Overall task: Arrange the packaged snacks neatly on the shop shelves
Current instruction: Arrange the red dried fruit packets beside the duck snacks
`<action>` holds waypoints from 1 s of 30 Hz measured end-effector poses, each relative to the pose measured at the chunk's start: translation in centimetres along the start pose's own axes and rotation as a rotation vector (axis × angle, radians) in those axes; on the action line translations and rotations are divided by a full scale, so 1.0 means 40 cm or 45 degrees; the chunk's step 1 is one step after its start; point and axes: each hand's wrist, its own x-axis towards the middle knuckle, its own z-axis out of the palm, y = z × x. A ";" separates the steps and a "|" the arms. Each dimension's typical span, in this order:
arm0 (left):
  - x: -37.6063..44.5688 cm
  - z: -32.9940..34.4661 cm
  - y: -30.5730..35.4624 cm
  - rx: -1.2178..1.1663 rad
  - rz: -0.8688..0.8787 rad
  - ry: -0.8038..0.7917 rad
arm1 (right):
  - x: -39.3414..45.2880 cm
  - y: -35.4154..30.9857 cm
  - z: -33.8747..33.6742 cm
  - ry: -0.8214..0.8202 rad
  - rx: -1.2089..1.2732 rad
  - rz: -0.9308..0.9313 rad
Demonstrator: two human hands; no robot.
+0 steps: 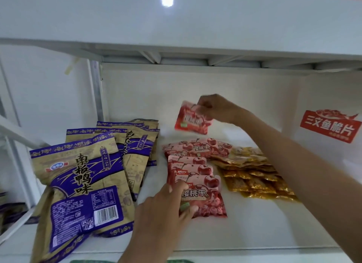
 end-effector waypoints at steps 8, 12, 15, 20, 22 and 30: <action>-0.022 -0.009 -0.015 -0.498 -0.101 0.378 | -0.264 -0.101 -0.013 0.149 0.540 0.045; -0.054 -0.059 -0.023 -1.194 -0.273 0.304 | -0.408 -0.157 0.042 -0.104 0.731 0.081; -0.063 -0.075 -0.009 -1.435 -0.239 0.060 | -0.458 -0.185 0.103 -0.115 0.839 0.050; -0.077 -0.055 -0.025 -1.573 -0.308 0.220 | -0.564 -0.187 0.210 0.086 1.058 0.236; -0.076 -0.050 -0.031 -1.536 -0.291 0.237 | -0.596 -0.161 0.251 0.047 0.988 0.271; -0.085 -0.043 -0.019 -1.409 -0.235 -0.068 | -0.626 -0.137 0.267 0.176 1.063 0.312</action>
